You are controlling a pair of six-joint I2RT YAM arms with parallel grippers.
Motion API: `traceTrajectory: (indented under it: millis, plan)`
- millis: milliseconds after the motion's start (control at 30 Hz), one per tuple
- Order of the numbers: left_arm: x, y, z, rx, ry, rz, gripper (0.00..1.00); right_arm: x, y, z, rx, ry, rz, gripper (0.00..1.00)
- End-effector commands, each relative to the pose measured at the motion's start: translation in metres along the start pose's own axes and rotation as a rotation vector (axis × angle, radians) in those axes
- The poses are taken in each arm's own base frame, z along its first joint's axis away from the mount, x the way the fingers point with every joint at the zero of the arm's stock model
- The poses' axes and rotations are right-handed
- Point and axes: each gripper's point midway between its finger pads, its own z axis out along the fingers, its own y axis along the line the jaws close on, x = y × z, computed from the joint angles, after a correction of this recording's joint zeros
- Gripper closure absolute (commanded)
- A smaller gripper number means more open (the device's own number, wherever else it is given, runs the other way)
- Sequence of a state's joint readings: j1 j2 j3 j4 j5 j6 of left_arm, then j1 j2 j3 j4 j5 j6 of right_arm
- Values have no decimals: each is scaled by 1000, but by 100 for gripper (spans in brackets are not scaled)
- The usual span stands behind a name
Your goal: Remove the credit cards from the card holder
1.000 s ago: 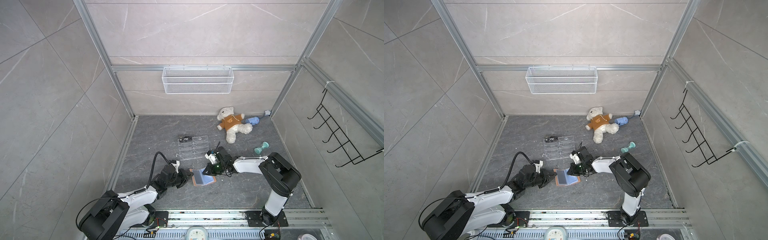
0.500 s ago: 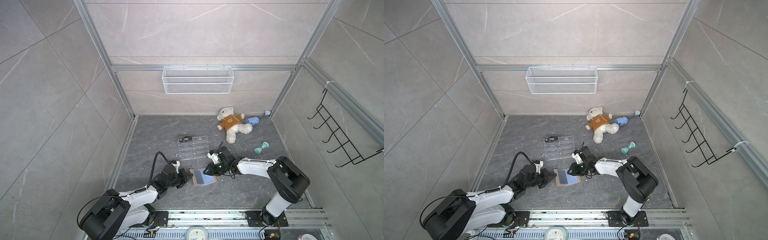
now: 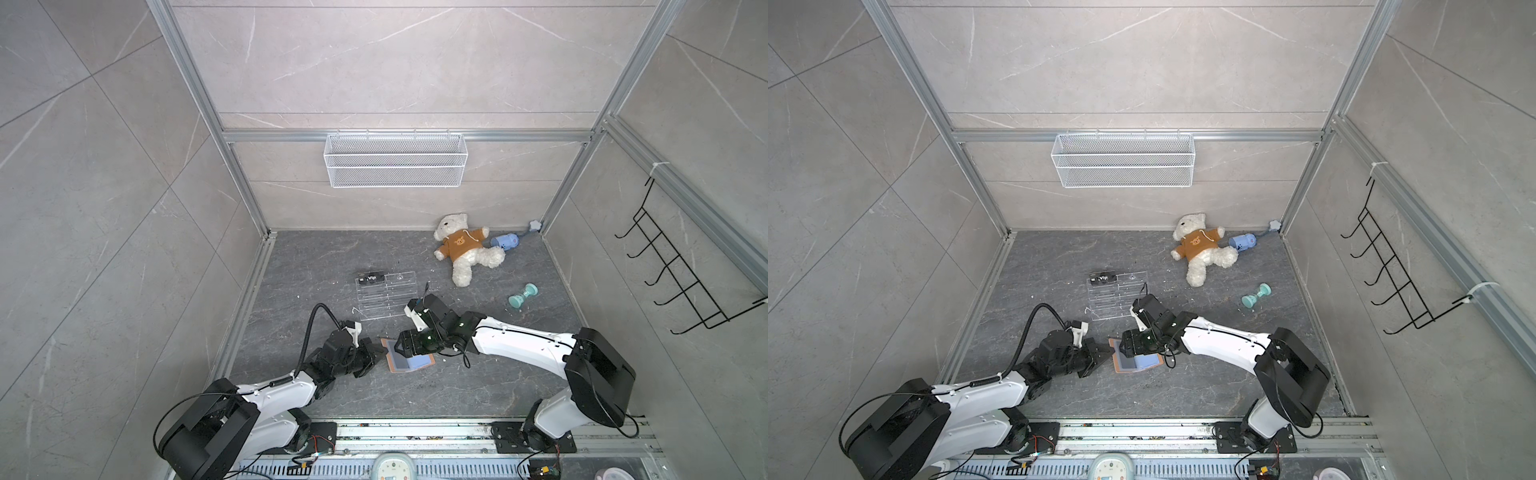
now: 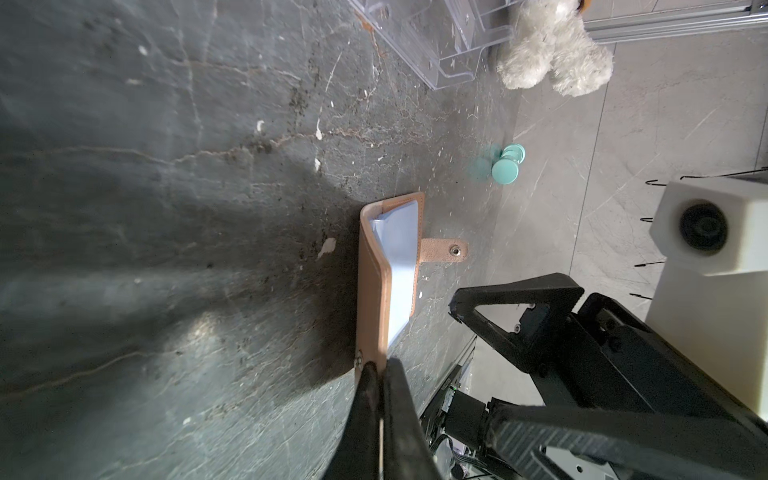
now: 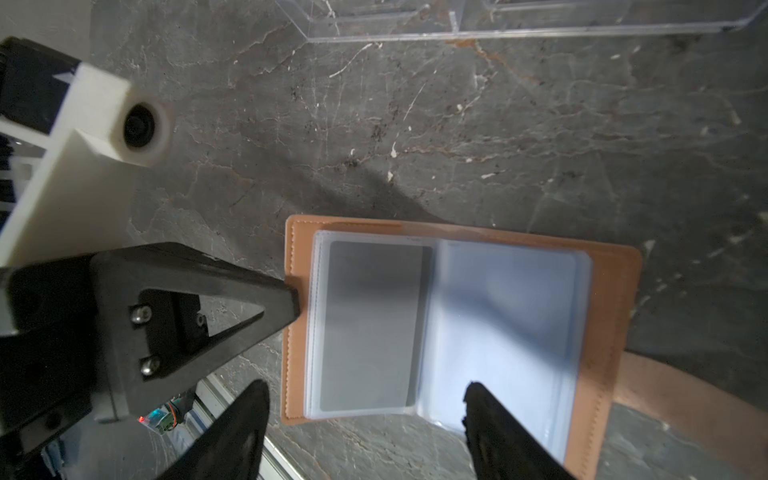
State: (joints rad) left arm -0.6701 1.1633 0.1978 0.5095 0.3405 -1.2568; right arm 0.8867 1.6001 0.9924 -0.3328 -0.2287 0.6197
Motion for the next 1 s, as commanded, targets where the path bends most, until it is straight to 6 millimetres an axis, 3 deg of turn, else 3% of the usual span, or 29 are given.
traceTrajectory:
  millis: [0,433,967]
  plan:
    - [-8,-27,-1,73,-29,60,100,12,-14,10,108,61,2,11]
    - [-7,-27,-3,74,-36,66,100,19,-16,28,153,98,-9,11]
    - [-4,-21,-1,57,-27,68,100,12,-14,19,160,64,-12,11]
